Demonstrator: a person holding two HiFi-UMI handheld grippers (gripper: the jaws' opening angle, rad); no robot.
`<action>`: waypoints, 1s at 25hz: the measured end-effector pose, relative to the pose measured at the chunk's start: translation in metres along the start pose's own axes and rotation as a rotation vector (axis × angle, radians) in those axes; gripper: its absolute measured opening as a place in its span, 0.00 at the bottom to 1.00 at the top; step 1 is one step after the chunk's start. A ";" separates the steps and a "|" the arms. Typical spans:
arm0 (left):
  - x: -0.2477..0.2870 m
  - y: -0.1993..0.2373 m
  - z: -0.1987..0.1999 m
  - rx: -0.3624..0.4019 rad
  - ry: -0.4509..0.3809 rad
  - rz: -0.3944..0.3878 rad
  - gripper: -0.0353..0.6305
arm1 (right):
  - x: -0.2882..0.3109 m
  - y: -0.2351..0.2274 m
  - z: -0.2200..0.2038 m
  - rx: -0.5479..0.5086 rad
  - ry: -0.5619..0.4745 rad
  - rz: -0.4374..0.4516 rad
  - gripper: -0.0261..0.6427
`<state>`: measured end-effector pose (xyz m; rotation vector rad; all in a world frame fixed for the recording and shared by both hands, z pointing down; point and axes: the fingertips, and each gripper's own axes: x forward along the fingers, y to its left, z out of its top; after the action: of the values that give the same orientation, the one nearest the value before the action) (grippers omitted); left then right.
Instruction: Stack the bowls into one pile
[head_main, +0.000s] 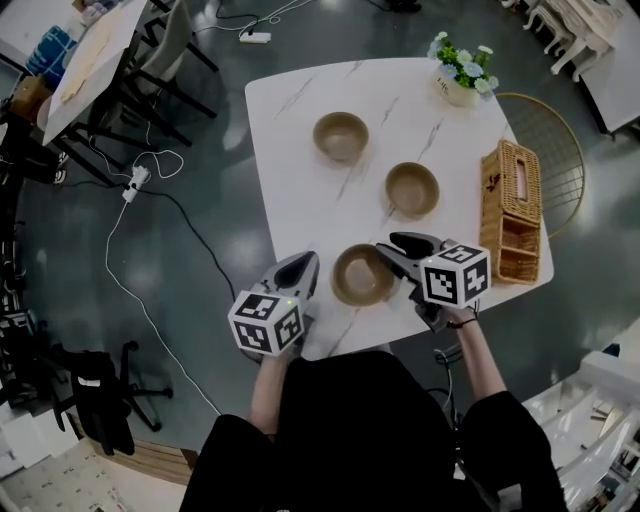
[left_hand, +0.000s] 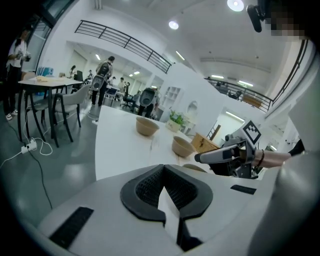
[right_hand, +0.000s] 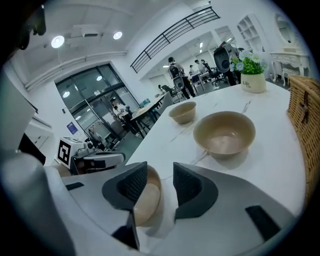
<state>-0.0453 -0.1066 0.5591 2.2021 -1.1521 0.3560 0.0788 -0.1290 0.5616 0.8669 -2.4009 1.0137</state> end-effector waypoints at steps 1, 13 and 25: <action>0.001 0.001 -0.001 -0.002 0.005 -0.002 0.08 | 0.002 0.000 -0.002 0.004 0.008 0.003 0.23; 0.009 0.002 -0.011 -0.018 0.034 -0.007 0.08 | 0.021 -0.004 -0.028 0.035 0.116 -0.003 0.24; 0.007 0.004 -0.007 -0.011 0.042 -0.020 0.08 | 0.023 -0.003 -0.030 0.028 0.152 -0.044 0.09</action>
<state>-0.0443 -0.1089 0.5697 2.1845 -1.1068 0.3841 0.0675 -0.1174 0.5957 0.8182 -2.2366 1.0589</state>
